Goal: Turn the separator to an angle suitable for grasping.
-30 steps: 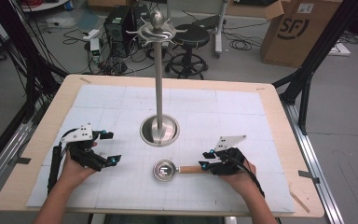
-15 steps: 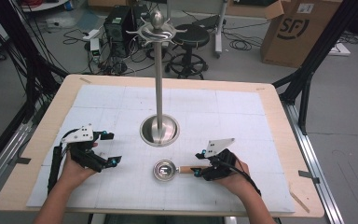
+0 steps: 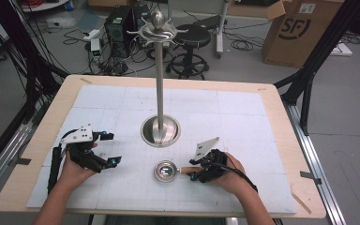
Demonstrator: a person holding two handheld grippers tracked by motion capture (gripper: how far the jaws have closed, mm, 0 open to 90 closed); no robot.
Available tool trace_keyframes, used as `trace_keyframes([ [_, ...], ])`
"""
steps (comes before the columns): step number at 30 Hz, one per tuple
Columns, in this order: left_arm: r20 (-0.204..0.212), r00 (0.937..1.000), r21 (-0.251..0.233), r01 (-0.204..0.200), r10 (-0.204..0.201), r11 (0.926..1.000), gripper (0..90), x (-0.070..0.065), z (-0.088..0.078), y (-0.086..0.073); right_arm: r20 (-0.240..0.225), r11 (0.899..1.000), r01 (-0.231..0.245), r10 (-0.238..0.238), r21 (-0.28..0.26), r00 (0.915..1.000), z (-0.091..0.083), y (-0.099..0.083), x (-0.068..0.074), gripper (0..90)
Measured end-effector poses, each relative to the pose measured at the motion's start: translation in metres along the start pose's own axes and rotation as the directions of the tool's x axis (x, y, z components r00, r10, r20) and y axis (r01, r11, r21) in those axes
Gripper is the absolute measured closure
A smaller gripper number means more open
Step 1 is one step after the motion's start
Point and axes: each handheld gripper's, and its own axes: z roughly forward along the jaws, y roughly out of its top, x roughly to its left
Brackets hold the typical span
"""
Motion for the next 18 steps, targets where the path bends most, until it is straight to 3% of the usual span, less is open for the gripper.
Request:
trace_keyframes([
  [2, -0.002, 1.0000, 0.000, 0.001, -0.001, 1.0000, 2.1, 0.000, 0.000, 0.000, -0.017, 0.999, 0.040, -0.039, 0.028, 0.9991, 0.006, 0.001, -0.001, 67.8],
  [4, -0.003, 1.0000, -0.002, -0.001, 0.001, 1.0000, 2.1, 0.000, 0.000, 0.000, -0.017, 0.999, 0.047, -0.047, 0.001, 0.9987, 0.008, 0.004, 0.001, 69.0],
  [12, -0.002, 1.0000, -0.013, 0.006, -0.006, 0.9999, 2.1, 0.000, -0.001, 0.001, -0.046, 0.997, 0.076, -0.076, 0.000, 0.9961, 0.021, 0.020, 0.003, 68.9],
  [18, -0.008, 1.0000, -0.020, 0.000, 0.000, 0.9998, 2.1, 0.000, -0.004, 0.001, -0.063, 0.989, 0.146, -0.146, -0.010, 0.9872, 0.052, 0.061, 0.008, 68.6],
])
